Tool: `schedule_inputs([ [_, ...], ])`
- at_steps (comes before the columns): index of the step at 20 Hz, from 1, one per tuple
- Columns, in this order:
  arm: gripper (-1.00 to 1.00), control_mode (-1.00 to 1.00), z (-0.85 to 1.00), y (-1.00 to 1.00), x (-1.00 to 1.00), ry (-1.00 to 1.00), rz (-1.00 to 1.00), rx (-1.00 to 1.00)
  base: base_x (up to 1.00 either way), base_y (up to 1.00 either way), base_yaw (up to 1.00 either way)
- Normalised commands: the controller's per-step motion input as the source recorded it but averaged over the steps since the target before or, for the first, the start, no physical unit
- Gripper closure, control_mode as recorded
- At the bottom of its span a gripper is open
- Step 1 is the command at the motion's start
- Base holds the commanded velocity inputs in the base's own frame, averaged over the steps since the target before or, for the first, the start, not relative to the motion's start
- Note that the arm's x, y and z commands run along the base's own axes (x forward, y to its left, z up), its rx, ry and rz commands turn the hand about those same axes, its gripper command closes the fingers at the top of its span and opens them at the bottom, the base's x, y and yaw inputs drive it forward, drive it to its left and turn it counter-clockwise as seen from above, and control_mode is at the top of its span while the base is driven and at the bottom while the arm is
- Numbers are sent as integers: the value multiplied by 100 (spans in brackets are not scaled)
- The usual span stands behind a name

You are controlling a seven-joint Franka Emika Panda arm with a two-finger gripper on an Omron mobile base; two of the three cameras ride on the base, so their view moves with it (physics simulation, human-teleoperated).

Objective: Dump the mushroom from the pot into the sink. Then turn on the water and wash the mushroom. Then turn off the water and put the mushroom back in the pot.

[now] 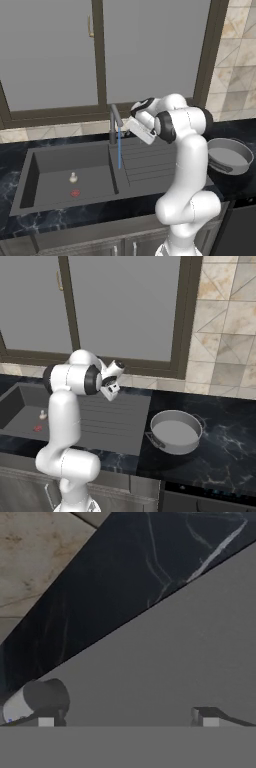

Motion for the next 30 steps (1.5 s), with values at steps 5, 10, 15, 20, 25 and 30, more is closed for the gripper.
schedule_inputs([
  [5,-100,-100,0,4,1,2,2,0,0,0,0],
  [10,-100,-100,0,10,0,2,2,0,0,0,0],
  [15,-100,-100,0,24,-1,3,4,0,0,0,0],
  [20,-100,-100,0,18,-4,3,3,0,0,0,0],
  [25,-100,-100,0,7,-37,4,2,0,0,0,0],
  [30,-100,-100,0,7,-58,6,1,0,0,0,0],
])
